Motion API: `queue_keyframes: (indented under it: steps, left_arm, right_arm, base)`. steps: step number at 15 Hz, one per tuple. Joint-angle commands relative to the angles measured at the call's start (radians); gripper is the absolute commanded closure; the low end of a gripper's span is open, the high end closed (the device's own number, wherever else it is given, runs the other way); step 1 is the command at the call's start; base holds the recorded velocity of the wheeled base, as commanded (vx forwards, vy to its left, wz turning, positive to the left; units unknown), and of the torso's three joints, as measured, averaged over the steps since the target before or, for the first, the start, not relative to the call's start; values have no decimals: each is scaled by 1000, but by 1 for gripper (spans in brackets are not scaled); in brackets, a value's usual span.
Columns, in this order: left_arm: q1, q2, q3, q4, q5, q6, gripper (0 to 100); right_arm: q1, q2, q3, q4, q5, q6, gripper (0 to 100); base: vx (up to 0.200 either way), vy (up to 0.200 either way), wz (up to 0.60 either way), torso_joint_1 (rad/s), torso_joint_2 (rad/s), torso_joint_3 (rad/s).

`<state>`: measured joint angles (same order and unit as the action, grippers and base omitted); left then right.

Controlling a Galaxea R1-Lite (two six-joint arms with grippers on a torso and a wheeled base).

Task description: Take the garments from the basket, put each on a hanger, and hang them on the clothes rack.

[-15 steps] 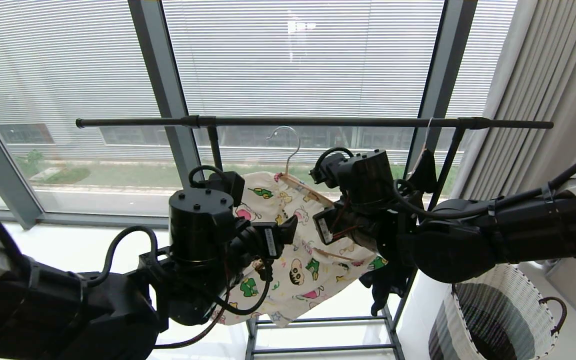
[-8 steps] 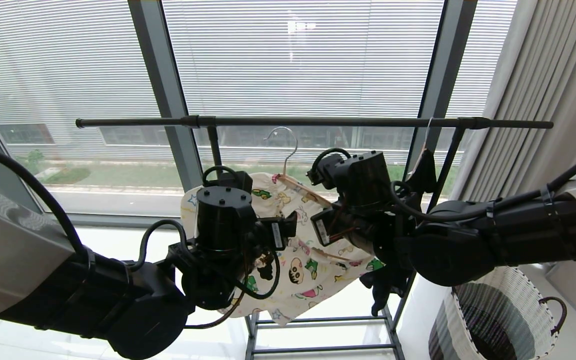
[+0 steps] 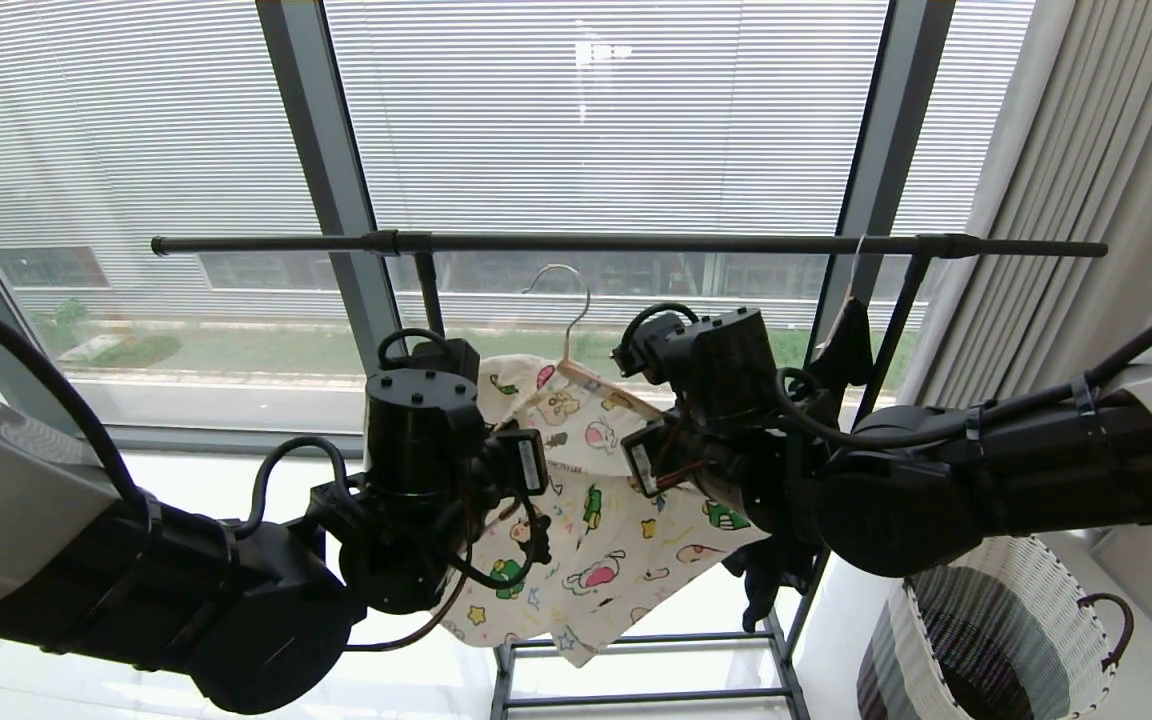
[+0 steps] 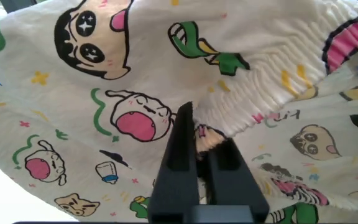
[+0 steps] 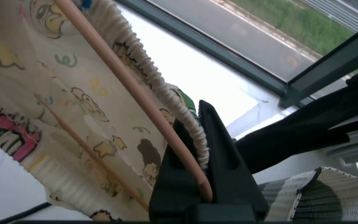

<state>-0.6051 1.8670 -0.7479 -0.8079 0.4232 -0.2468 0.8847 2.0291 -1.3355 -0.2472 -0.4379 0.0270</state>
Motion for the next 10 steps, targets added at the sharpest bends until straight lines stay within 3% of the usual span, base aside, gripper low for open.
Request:
queue_keyframes:
  steps: [1, 6, 10]
  left_arm:
    - [2, -31, 61, -1, 2, 49, 100]
    - [50, -71, 101, -70, -1, 238, 100]
    - [61, -68, 102, -139, -12, 327, 100]
  right_arm:
    - [-1, -1, 1, -1, -7, 1, 100]
    - [-3, -7, 29, 0, -27, -15, 100]
    - [-10, -20, 78, 0, -27, -44, 100]
  base:
    - [0, 0, 0, 0, 0, 0]
    - [0, 0, 0, 0, 0, 0]
    - [0, 0, 0, 0, 0, 0]
